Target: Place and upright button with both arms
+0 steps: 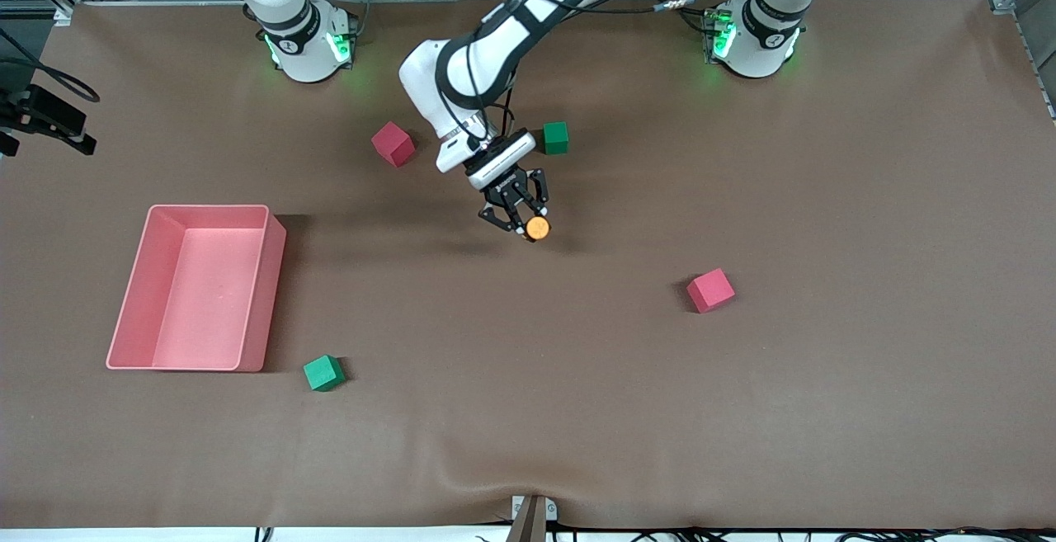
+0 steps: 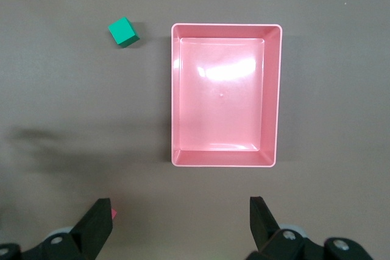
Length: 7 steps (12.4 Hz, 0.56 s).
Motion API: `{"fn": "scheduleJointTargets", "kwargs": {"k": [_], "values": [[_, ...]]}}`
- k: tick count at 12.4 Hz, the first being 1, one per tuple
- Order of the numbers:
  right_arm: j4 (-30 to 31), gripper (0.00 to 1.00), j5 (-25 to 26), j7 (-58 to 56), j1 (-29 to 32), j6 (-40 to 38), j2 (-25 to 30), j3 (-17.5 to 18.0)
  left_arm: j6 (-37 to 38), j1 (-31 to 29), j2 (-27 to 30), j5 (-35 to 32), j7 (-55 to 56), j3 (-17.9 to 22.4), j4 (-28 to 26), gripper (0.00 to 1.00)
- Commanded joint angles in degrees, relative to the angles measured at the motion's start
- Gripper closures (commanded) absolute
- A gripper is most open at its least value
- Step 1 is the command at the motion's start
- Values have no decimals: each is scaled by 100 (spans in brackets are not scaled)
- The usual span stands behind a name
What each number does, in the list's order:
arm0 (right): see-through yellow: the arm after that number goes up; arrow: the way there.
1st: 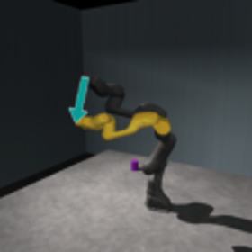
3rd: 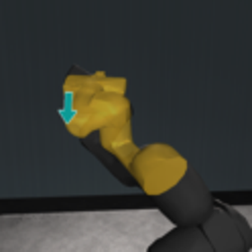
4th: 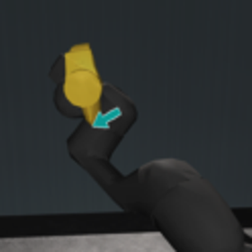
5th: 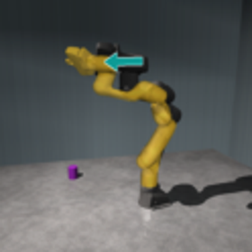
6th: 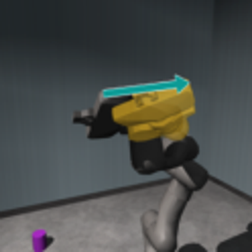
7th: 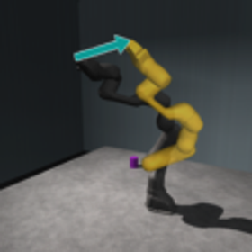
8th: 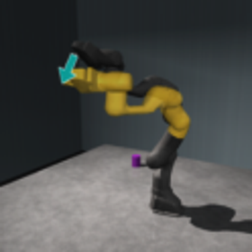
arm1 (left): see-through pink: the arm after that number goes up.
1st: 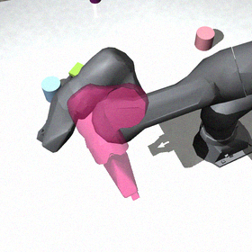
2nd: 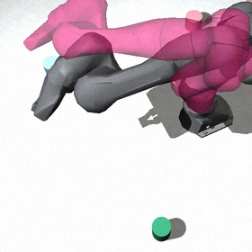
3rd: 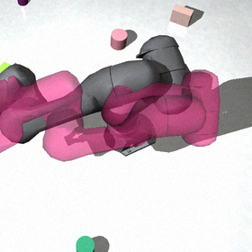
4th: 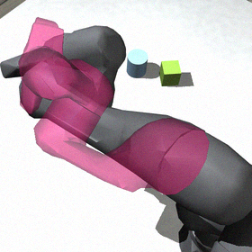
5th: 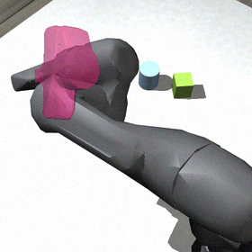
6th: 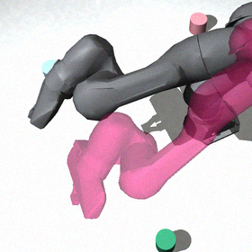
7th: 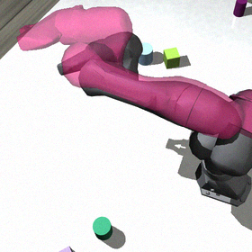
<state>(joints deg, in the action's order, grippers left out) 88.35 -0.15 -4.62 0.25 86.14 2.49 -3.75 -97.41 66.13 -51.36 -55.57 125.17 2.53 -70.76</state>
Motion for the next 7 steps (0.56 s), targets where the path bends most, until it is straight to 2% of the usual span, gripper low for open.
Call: {"fn": "scheduleJointTargets", "kwargs": {"k": [1,3,7], "values": [[-134,0,-28,40,-61,-71,-65,24,187,320,-286,-541,559,125,80,93],[-134,0,-46,41,-69,-71,-56,24,222,409,-348,-945,596,125,71,93],[-160,0,-20,41,-60,-88,-56,15,381,515,-822,-1244,859,108,80,93]]}}
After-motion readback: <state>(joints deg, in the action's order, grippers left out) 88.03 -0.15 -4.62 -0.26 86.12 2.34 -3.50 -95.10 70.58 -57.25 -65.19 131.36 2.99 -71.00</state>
